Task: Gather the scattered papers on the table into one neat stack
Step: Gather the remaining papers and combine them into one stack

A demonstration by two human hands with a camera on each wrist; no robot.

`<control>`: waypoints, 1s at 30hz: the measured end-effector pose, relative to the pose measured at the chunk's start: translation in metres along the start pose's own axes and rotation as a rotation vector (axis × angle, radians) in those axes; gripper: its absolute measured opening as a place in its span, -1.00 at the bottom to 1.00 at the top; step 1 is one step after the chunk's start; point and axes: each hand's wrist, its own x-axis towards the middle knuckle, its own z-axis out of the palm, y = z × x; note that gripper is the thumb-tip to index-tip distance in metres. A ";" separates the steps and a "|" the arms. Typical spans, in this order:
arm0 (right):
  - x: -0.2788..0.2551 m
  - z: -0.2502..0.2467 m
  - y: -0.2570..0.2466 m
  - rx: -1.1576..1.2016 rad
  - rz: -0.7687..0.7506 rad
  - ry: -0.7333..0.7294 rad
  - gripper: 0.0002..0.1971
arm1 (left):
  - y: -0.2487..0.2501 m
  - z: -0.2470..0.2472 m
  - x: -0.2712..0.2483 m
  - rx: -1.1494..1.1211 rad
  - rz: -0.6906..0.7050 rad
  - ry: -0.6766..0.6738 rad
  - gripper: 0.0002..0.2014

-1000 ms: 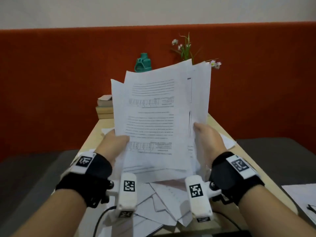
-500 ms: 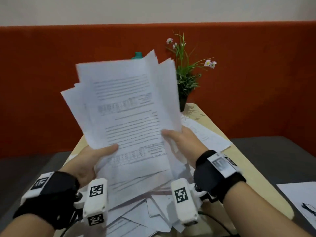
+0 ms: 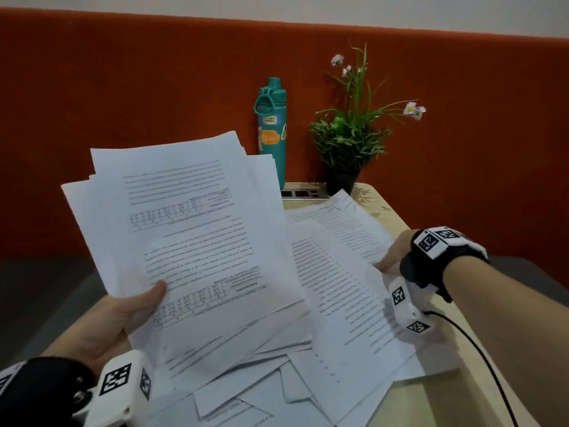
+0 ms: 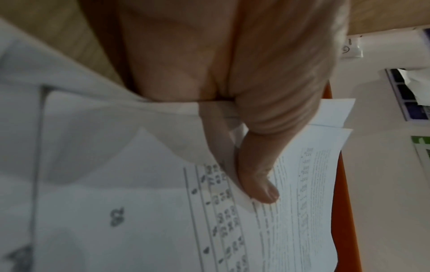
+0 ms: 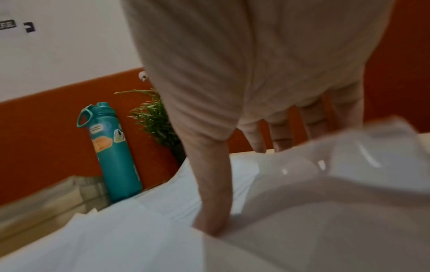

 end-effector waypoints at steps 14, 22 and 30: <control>-0.001 -0.008 -0.011 0.145 -0.124 -0.166 -0.59 | -0.003 -0.007 0.008 -0.084 -0.040 0.023 -0.45; -0.012 0.018 -0.034 0.254 -0.207 -0.102 -0.49 | -0.005 -0.009 0.007 -0.086 -0.063 0.028 -0.19; -0.047 -0.006 -0.031 0.136 -0.230 0.037 -0.49 | 0.007 0.006 0.010 0.056 0.012 0.035 -0.54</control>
